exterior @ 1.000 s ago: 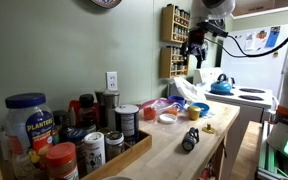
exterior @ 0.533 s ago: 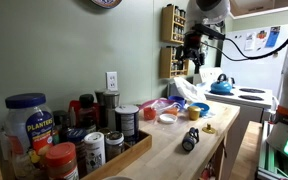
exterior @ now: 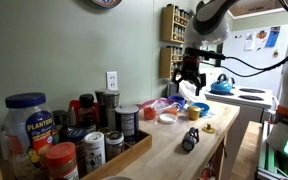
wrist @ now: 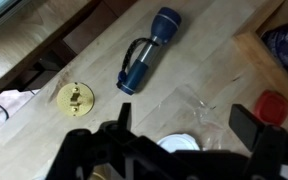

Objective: Put the torch upright

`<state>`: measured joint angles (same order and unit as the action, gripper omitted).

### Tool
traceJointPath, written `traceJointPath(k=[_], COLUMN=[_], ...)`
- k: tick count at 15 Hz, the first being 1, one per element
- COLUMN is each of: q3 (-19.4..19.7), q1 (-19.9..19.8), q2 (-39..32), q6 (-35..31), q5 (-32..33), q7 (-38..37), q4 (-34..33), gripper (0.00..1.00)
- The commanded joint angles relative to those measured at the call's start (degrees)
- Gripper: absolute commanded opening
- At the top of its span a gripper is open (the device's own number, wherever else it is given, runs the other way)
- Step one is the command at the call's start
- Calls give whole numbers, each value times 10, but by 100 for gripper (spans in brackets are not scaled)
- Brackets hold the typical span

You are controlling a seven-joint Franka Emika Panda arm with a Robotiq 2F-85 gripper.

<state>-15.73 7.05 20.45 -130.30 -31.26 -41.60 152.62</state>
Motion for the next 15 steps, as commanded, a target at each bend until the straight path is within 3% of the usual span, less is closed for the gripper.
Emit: traceJointPath(k=[1, 2, 7, 11, 15], q3=[9, 12, 28, 58, 72], q1=[25, 15, 19, 26, 20], q2=[-1, -5, -28, -99, -150], q6=[-61, -31, -40, -57, -48], q5=[-44, -12, -44, -131, -250], q7=[-6, -12, 3, 77, 199], q4=[56, 31, 42, 45, 44], gripper=[100, 100, 100, 100, 100])
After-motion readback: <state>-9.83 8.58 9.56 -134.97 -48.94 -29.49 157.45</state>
